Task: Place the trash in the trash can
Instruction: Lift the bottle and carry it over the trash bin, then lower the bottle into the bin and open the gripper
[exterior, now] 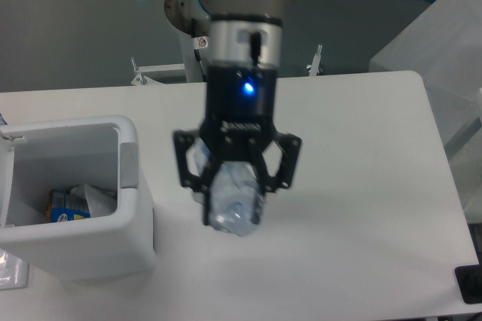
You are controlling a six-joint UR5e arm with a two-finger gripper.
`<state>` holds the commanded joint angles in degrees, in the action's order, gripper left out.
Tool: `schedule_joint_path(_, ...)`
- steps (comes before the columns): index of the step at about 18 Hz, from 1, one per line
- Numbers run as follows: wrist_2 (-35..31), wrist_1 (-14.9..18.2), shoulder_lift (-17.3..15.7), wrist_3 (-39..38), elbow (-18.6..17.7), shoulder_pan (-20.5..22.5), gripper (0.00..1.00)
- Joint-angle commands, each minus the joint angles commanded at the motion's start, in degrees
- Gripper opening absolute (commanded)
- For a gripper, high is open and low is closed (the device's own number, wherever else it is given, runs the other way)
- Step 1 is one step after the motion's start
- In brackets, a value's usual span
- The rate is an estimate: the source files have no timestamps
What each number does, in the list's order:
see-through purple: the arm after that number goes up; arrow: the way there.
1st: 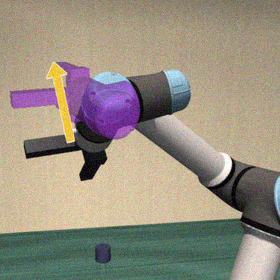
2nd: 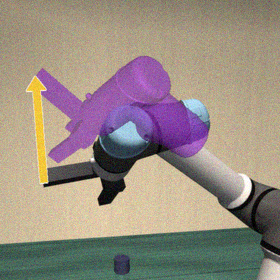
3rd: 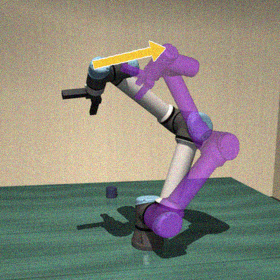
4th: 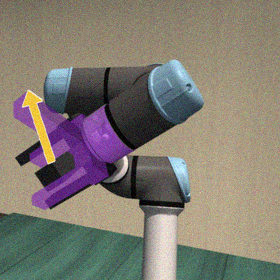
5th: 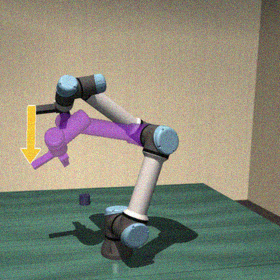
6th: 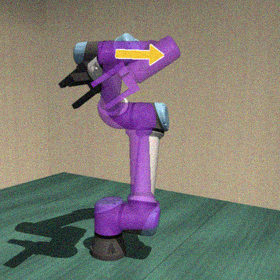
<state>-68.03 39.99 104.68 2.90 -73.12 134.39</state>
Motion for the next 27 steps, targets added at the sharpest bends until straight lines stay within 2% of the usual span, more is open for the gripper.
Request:
schedule_joint_path(9, 0.0, 0.0, 0.3, -0.1, 0.4, -7.1, 0.6)
schedule_joint_path(19, -0.1, 0.0, 3.8, -0.1, 0.1, -13.7, 0.6)
schedule_joint_path(22, -0.2, 0.0, 5.3, 0.0, -0.2, -14.7, 0.6)
schedule_joint_path(27, -0.4, 0.0, 4.7, 0.3, -2.4, -15.4, 0.61)
